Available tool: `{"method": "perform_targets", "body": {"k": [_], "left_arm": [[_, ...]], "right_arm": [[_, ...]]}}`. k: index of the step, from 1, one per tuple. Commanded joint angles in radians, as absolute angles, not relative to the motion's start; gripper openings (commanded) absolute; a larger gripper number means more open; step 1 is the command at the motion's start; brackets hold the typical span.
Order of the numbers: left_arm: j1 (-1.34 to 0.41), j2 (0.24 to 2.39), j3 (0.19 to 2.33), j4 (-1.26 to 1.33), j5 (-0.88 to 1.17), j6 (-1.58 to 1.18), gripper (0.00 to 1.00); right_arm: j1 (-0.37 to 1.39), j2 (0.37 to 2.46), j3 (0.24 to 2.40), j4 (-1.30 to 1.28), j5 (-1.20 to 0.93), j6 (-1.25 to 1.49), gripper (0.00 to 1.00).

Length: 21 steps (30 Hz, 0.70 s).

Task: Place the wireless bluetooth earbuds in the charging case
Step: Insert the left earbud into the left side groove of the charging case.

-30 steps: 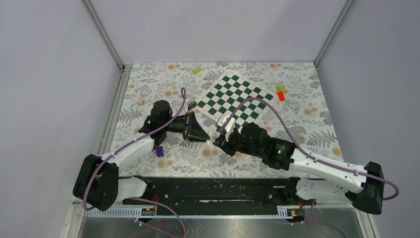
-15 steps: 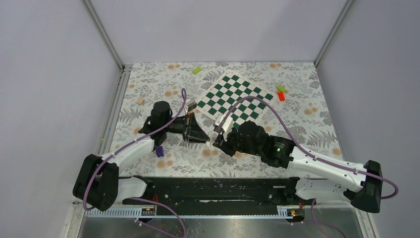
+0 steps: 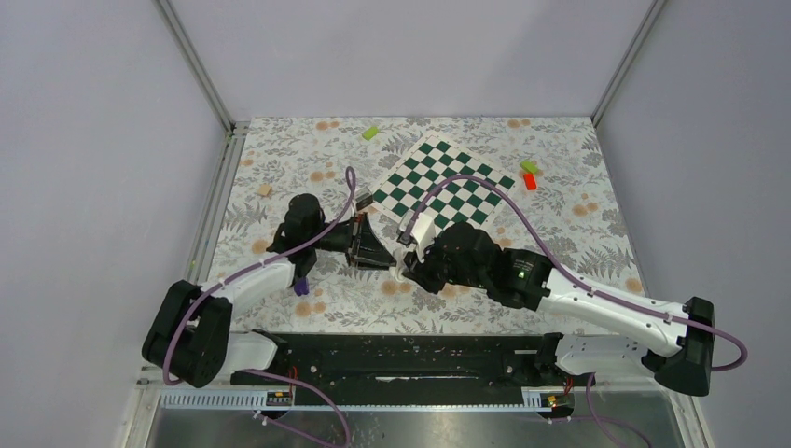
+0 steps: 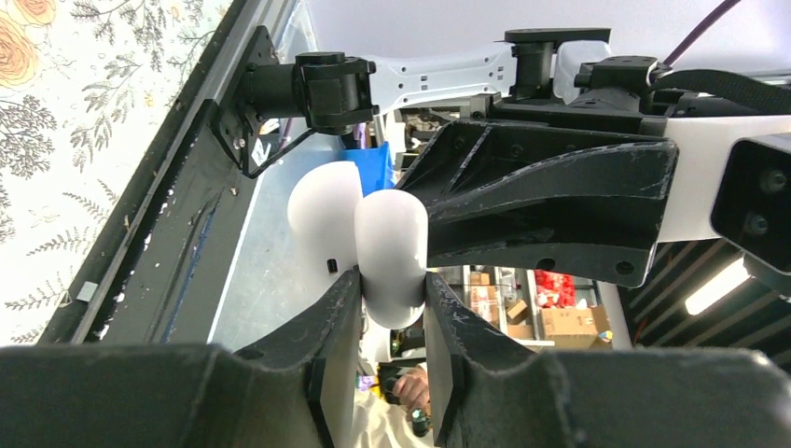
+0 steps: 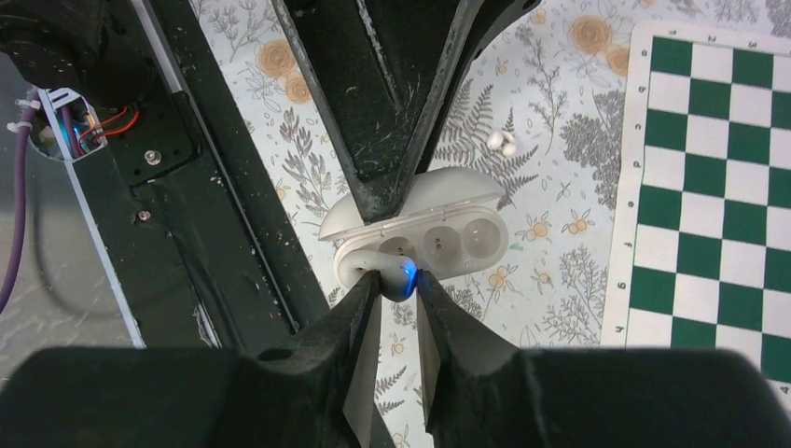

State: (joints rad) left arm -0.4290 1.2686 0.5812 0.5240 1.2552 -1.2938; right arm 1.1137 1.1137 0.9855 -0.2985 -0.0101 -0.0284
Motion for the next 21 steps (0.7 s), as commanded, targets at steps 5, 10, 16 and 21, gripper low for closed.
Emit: {"method": "perform_targets", "body": {"k": [5, 10, 16, 21], "left_arm": [[-0.433, 1.394, 0.547, 1.301, 1.288, -1.723, 0.00], [-0.434, 1.455, 0.540, 1.439, 1.284, -1.818, 0.00], [-0.434, 1.464, 0.539, 1.437, 1.283, -1.815, 0.00], [-0.434, 1.475, 0.540, 1.438, 1.285, -1.813, 0.00]], "right_arm": [[1.134, 1.151, 1.011, -0.437, -0.005, 0.040, 0.29], [1.134, 1.157, 1.021, -0.451, 0.020, 0.040, 0.30], [1.133, 1.180, 1.060, -0.507, 0.015, 0.038, 0.29], [1.133, 1.199, 1.090, -0.556, 0.004, 0.031, 0.28]]}}
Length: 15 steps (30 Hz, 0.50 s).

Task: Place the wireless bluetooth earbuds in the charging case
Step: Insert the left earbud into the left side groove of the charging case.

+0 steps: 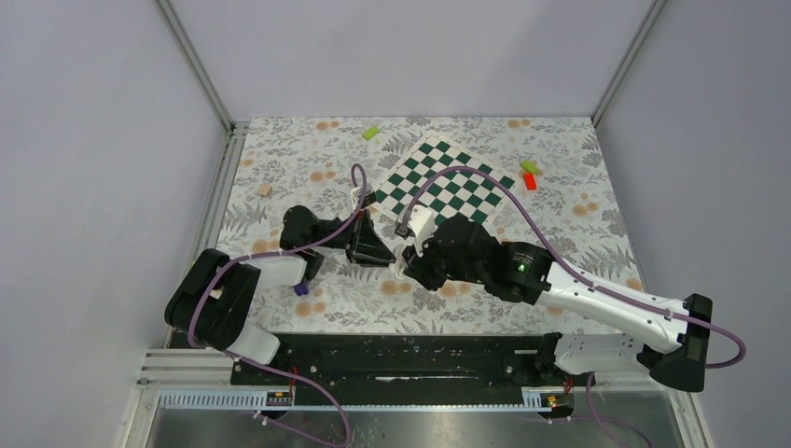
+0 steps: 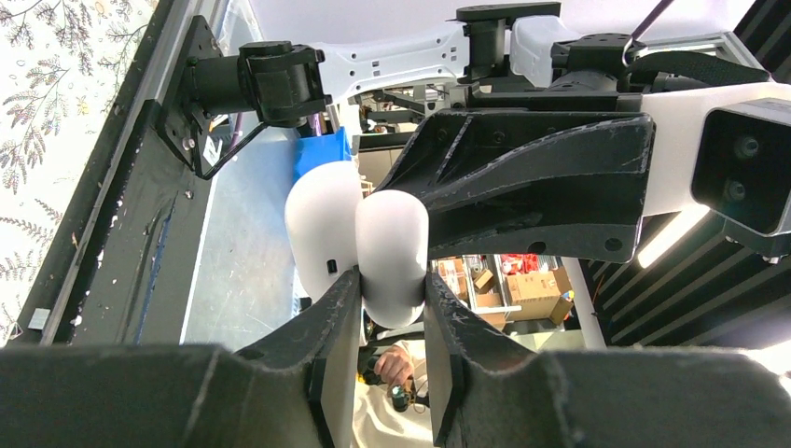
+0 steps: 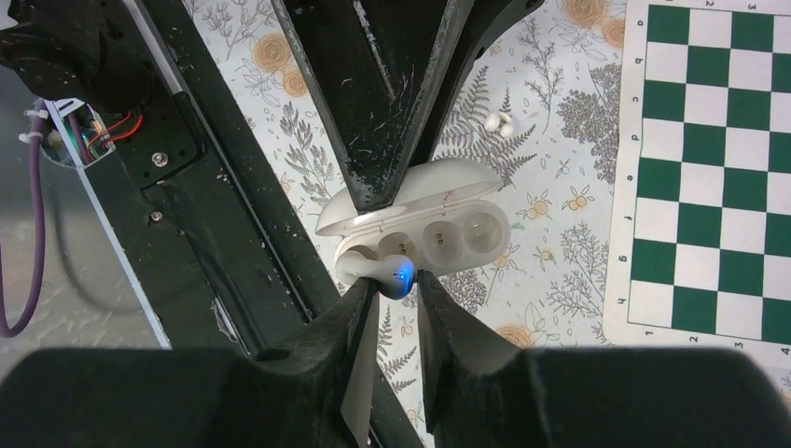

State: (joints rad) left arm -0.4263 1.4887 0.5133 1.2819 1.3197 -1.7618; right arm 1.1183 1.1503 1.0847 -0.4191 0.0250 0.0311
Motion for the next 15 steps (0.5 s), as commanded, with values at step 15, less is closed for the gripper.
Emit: {"method": "perform_targets", "body": {"k": [15], "left_arm": [[-0.433, 1.483, 0.541, 1.439, 1.287, -1.815, 0.00]], "right_arm": [[1.132, 1.220, 1.165, -0.677, 0.003, 0.031, 0.24]]}}
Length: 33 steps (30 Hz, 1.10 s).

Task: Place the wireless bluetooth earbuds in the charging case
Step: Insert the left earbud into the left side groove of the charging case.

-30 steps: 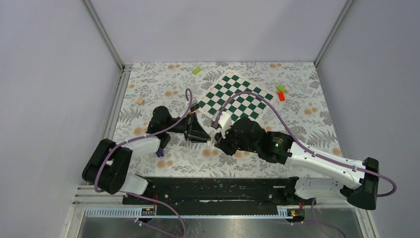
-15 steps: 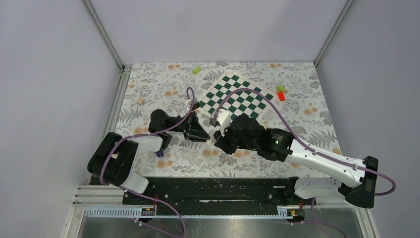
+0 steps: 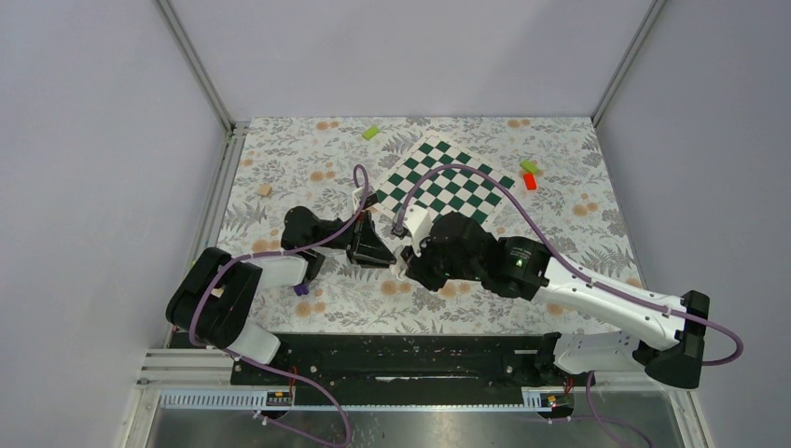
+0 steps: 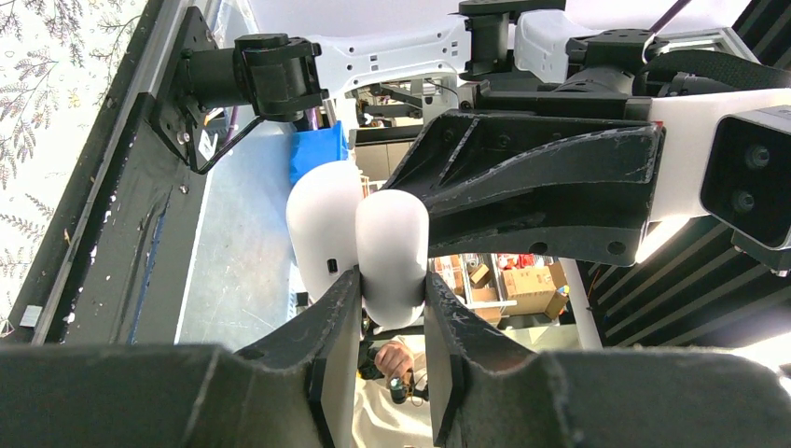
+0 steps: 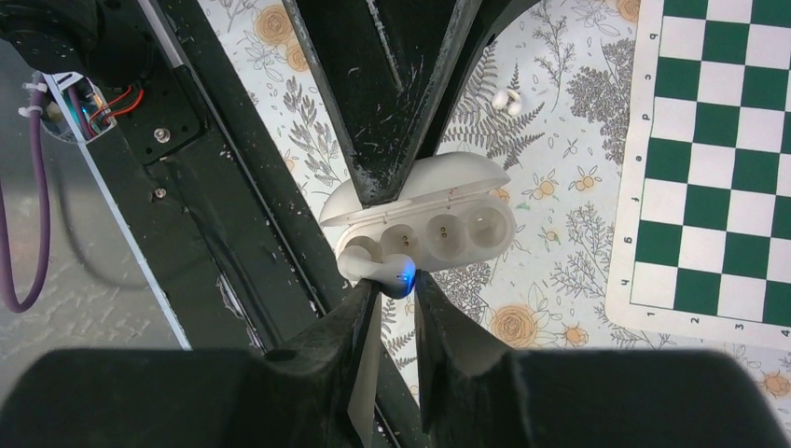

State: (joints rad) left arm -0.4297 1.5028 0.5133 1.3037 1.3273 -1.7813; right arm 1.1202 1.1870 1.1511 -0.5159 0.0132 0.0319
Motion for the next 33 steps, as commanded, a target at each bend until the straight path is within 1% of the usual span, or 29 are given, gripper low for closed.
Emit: {"method": "perform_targets", "body": {"k": [1, 10, 15, 28, 33], "left_arm": [[-0.433, 1.484, 0.540, 1.439, 1.286, -1.815, 0.00], [-0.434, 1.484, 0.539, 1.439, 1.286, -1.813, 0.00], [-0.433, 1.485, 0.536, 1.439, 1.288, -1.812, 0.00], [-0.434, 1.496, 0.536, 1.440, 1.288, -1.810, 0.00], [-0.434, 1.494, 0.536, 1.439, 1.287, -1.810, 0.00]], "right_arm": [[1.133, 1.222, 1.169, -0.685, 0.003, 0.031, 0.24], [1.133, 1.223, 1.177, -0.700, 0.003, 0.026, 0.23], [1.133, 1.225, 1.184, -0.688, 0.008, 0.032, 0.19], [1.135, 1.262, 1.224, -0.697, -0.071, 0.010, 0.15], [1.137, 1.273, 1.240, -0.683, -0.063, 0.006, 0.09]]}}
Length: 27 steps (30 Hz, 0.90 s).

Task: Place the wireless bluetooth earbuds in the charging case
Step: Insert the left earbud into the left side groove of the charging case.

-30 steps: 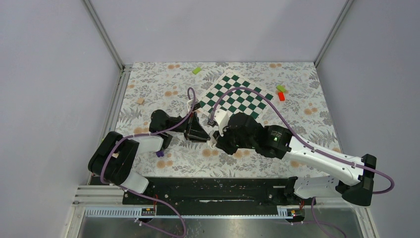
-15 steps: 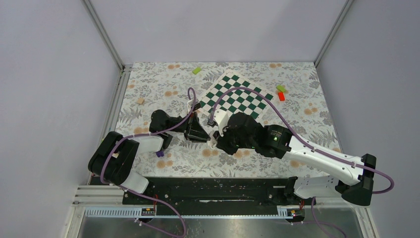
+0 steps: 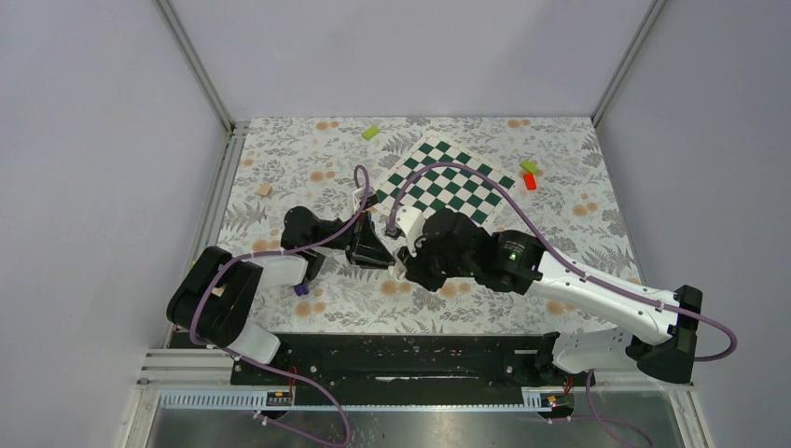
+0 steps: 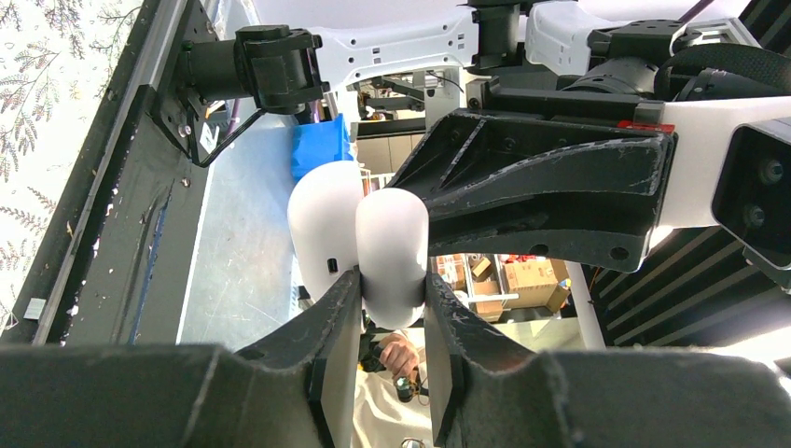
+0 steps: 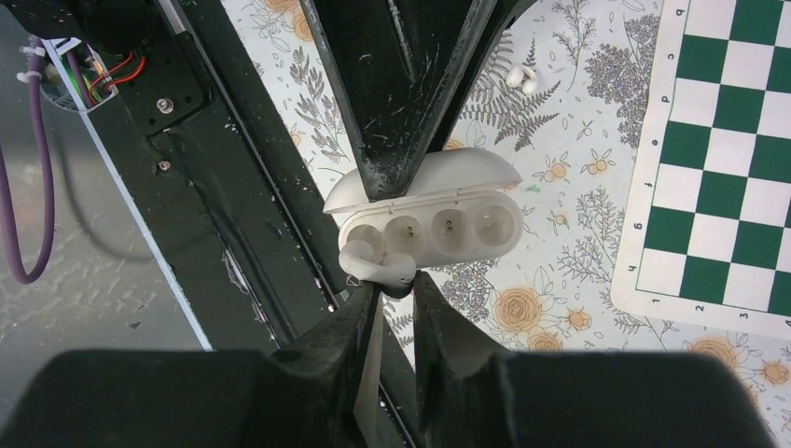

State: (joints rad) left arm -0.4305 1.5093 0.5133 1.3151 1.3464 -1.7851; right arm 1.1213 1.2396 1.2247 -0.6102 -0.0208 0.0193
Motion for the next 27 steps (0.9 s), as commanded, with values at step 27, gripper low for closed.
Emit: {"method": "perform_targets", "body": {"k": [27], "left_arm": [[-0.434, 1.491, 0.534, 1.440, 1.288, -1.810, 0.00]], "right_arm": [[1.169, 1.307, 1.274, -0.651, -0.012, -0.078, 0.19]]}}
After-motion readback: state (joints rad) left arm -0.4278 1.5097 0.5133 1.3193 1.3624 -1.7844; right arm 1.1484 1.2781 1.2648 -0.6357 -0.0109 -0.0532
